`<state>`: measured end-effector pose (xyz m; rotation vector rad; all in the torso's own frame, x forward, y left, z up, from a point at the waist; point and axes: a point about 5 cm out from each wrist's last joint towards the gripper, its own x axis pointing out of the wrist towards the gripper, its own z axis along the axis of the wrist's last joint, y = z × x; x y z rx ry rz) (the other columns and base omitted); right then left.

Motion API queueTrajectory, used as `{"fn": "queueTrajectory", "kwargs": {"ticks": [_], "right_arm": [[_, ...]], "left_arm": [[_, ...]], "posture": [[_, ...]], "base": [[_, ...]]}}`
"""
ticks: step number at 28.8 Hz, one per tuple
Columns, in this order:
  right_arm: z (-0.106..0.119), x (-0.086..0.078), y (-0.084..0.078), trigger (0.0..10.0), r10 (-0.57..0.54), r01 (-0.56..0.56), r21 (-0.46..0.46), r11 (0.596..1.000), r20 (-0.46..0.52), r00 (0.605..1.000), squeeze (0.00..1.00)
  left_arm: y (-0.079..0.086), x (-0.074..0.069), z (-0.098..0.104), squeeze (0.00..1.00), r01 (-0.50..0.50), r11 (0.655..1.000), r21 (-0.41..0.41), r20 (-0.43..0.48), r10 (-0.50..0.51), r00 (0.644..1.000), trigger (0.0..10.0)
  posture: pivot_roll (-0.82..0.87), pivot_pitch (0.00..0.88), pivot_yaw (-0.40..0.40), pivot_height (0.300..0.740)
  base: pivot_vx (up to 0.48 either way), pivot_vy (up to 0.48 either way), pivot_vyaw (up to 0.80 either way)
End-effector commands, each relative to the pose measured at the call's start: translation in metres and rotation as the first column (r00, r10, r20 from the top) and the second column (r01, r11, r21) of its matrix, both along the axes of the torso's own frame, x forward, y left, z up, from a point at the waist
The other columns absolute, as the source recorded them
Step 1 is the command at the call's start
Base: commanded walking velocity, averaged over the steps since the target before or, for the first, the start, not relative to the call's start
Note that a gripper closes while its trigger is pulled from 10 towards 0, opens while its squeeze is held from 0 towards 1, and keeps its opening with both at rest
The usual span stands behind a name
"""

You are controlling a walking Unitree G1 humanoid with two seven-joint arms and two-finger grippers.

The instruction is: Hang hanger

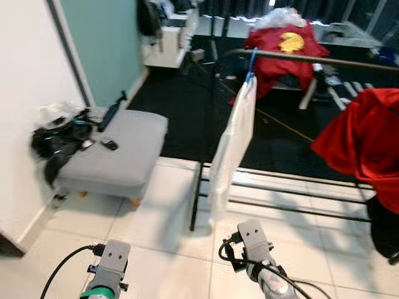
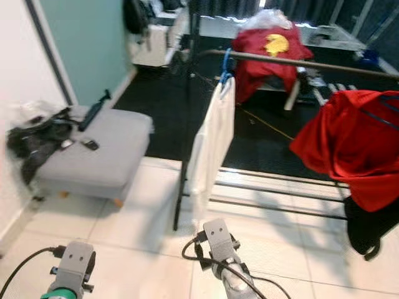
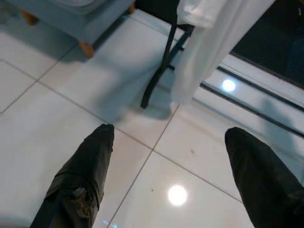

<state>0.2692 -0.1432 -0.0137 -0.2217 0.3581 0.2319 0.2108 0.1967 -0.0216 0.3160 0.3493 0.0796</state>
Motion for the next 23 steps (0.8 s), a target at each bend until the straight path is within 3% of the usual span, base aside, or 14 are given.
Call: {"fn": "queueTrajectory", "kwargs": {"ticks": [1,9,13,23], "right_arm": [[-0.0048,-0.005,-0.0031,10.0,-0.015,0.015,0.002,1.0,-0.023,1.0,0.0],[-0.0049,-0.0047,-0.0034,10.0,-0.017,0.017,0.005,1.0,-0.027,0.999,0.0],[-0.0051,-0.0048,-0.0034,10.0,-0.018,0.018,0.007,1.0,-0.03,0.999,0.0],[-0.004,-0.0028,-0.0047,10.0,-0.021,0.021,0.01,1.0,-0.033,0.999,0.0]], "left_arm": [[-0.0019,0.0007,-0.0003,0.0,0.012,1.0,-0.003,-0.002,-0.012,1.0,10.0],[-0.003,0.0008,-0.0009,0.0,0.019,1.0,-0.01,-0.007,-0.019,1.0,10.0],[-0.0041,0.0016,-0.0014,0.0,0.024,0.999,-0.027,-0.015,-0.025,1.0,10.0],[-0.0064,0.0069,-0.0039,0.0,0.001,0.998,-0.057,-0.06,-0.004,0.998,10.0]], "posture": [[-0.05,0.0,0.033,0.74],[-0.05,0.0,0.034,0.74],[-0.06,0.0,0.034,0.74],[-0.06,0.0,0.031,0.74]], "base": [[-0.334,0.0,0.0],[-0.325,0.0,0.0],[0.0,0.0,0.0],[0.0,0.0,-0.73]]}}
